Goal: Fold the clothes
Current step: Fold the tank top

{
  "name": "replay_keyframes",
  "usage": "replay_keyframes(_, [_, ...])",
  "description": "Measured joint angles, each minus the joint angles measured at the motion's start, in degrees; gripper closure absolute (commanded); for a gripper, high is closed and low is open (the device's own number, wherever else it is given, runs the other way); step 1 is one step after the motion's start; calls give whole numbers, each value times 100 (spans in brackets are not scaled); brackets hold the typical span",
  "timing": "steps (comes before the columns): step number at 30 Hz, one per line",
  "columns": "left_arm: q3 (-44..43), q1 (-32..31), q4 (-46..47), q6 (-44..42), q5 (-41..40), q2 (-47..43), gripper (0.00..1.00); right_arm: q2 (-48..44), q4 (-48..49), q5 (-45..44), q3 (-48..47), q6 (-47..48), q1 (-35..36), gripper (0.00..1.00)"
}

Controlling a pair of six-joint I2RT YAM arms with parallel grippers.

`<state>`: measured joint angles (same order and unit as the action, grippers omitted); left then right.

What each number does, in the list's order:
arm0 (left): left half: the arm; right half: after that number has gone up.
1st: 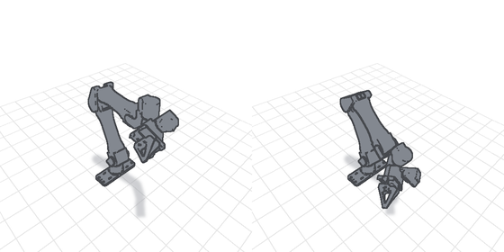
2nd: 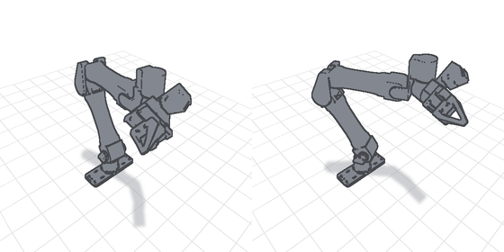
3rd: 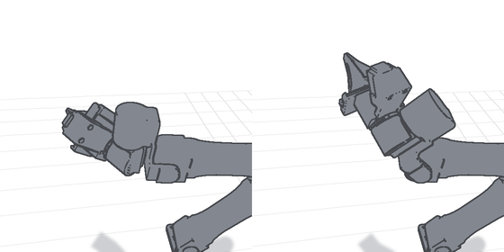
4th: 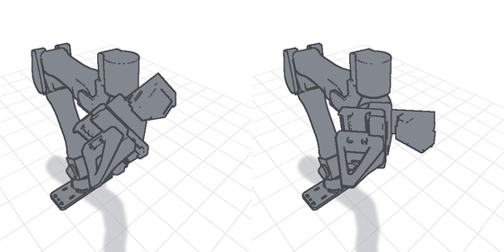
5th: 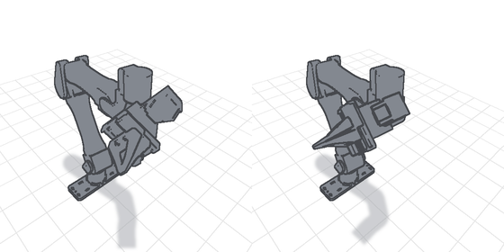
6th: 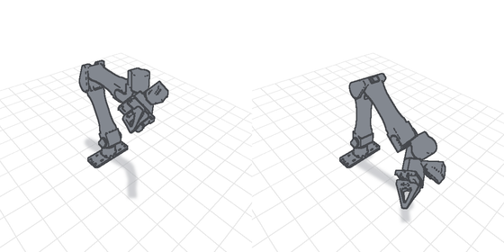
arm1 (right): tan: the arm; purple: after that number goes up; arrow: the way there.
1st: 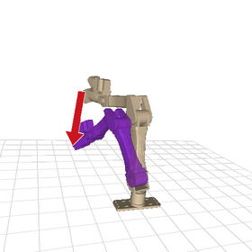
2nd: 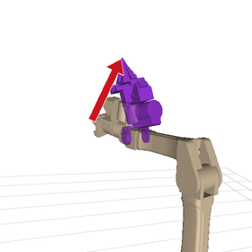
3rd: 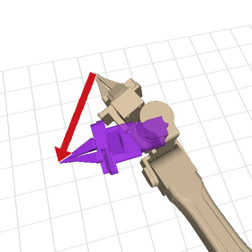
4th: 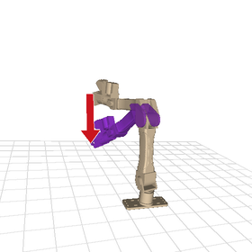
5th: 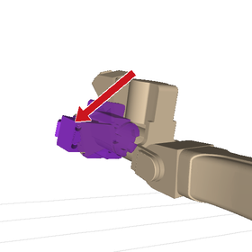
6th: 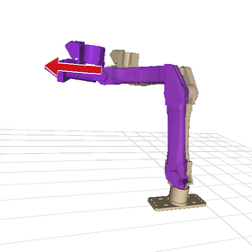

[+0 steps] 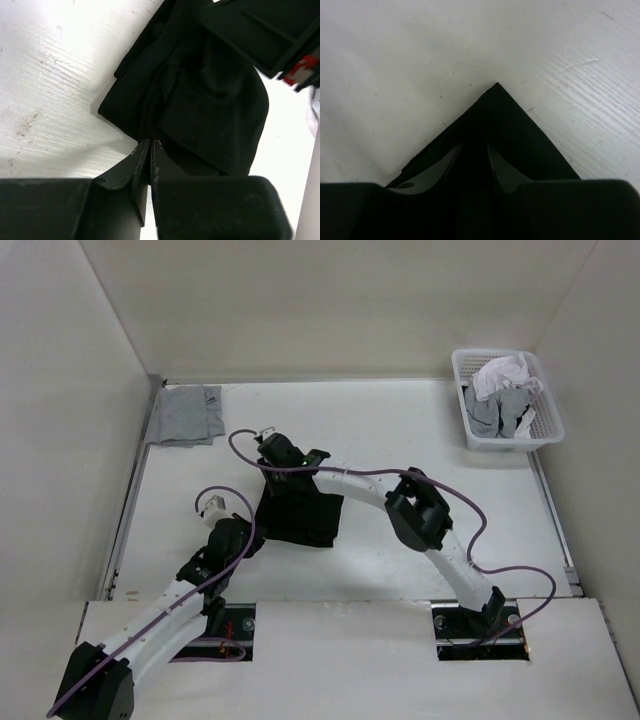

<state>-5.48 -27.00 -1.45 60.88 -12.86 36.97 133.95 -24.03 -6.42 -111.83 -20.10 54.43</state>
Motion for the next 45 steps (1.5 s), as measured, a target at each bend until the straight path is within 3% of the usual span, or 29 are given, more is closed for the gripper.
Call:
replay_keyframes(3, [0, 0, 2, 0, 2, 0, 97, 105, -4, 28, -22, 2, 35, 77])
replay_keyframes(6, [0, 2, 4, 2, 2, -2, 97, 173, -31, 37, -22, 15, 42, 95])
replay_keyframes(8, [0, 2, 4, 2, 2, -9, 97, 186, -55, 15, -22, -15, 42, 99])
replay_keyframes(13, [0, -7, 2, 2, 9, -186, 98, 94, 74, -280, 76, -31, 42, 100])
replay_keyframes(19, [-164, -129, -140, 0, 2, -584, 99, -651, 181, -597, 481, -39, 42, 100])
replay_keyframes(24, [-306, -39, -223, -114, -262, -807, 99, -1049, 382, -647, 245, -50, 42, 100])
replay_keyframes(29, [-304, 474, -164, -262, -660, -448, 98, -448, 505, -431, -590, -192, 24, 100])
replay_keyframes(34, [-208, 1032, -225, -227, -570, 142, 98, 472, 608, -251, -1003, -466, 0, 98])
replay_keyframes(37, [-66, 1263, -634, -70, -485, -162, 97, 844, 614, -52, -1073, -734, -48, 89])
replay_keyframes(41, [0, 1360, -1462, 136, -514, -1152, 81, 931, 721, 160, -1071, -1078, -74, 54])
replay_keyframes(45, [-7, 1307, -1967, 280, -743, -1912, 68, 595, 1268, 291, -656, -1200, -87, 41])
